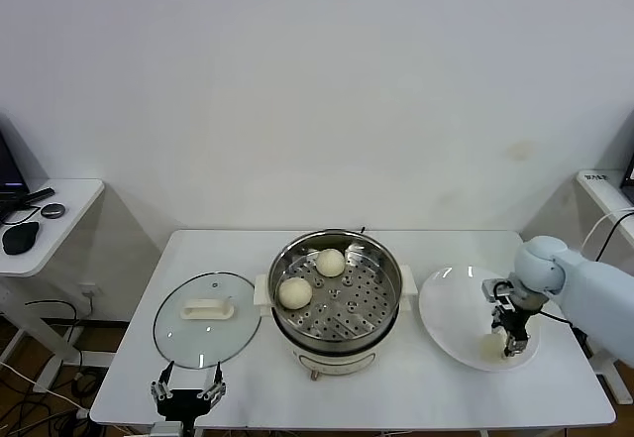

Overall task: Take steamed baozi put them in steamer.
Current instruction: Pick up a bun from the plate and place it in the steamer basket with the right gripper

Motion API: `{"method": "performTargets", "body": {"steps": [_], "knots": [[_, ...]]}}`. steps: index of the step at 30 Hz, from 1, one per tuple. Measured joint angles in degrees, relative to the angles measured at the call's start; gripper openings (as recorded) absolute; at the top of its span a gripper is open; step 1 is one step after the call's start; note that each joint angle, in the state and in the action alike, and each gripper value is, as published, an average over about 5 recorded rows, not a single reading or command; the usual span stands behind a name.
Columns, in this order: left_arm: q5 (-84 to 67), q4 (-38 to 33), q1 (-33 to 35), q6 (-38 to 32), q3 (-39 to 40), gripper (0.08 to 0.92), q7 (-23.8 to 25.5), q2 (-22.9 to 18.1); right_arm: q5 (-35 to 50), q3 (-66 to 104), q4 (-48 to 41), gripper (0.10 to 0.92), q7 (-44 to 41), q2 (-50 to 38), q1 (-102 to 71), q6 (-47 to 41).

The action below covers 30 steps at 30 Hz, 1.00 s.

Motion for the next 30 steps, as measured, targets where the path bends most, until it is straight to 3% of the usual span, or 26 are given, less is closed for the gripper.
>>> {"method": "performTargets", "body": {"steps": [6,22,30], "knots": [[-0.10,-0.67,-0.73,0.07,0.32,0.823,0.14,0.22,3.20,-2.73,1.46,0.454,-0.73,-0.06,6.54,-0.87],[-1.53,-3.65,-0.58,-0.22,0.22,0.823,-0.75,0.15,18.11,-15.73,1.78,0.446,-2.60,10.81,34.18,-1.39],[-1.80,-4.85,-0.58,-0.31,-0.37,0.823,-0.94,0.29,25.46,-18.51,3.08,0.549,-1.41,18.66,40.12,1.72]]}}
